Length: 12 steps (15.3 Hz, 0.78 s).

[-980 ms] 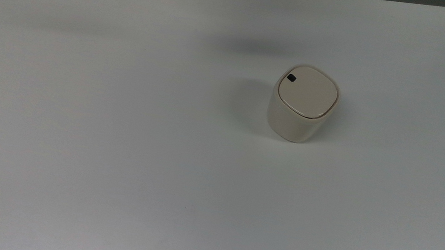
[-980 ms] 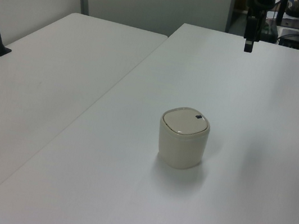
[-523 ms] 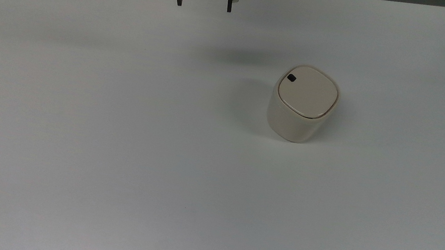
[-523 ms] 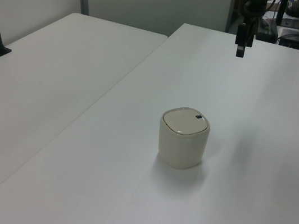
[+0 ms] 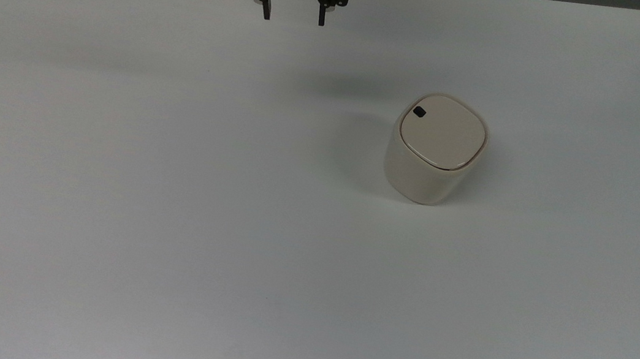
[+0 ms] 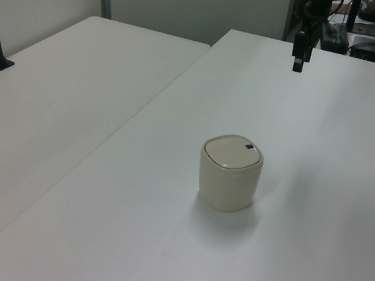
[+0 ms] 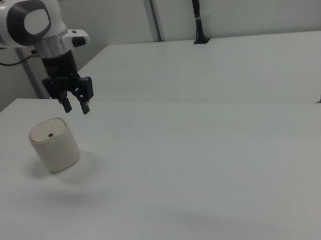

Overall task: Open the trash bin
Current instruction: 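Move the gripper down toward the cream trash bin's lid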

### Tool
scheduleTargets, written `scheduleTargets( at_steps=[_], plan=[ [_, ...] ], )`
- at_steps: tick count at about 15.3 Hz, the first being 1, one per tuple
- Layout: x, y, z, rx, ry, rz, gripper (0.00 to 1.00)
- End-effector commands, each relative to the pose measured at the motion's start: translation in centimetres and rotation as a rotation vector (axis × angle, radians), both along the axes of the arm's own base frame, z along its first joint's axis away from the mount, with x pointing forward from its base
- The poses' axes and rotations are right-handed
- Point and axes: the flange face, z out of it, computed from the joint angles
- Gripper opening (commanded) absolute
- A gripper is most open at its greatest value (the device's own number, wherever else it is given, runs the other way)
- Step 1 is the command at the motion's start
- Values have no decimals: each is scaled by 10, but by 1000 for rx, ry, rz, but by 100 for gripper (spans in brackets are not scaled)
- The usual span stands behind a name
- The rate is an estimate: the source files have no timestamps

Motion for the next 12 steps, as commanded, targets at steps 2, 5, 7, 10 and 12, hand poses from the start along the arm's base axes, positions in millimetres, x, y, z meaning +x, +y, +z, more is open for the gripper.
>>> scheduleTargets(
  at_steps=[2,5,7,10,12],
  plan=[
    [0,16,3,93,-16,187,0],
    [2,36,10,116,-37,346,0],
    [-2,63,9,120,-43,547,0],
    [3,96,-14,130,-16,666,0],
    [8,125,-40,131,18,712,0]
  ],
)
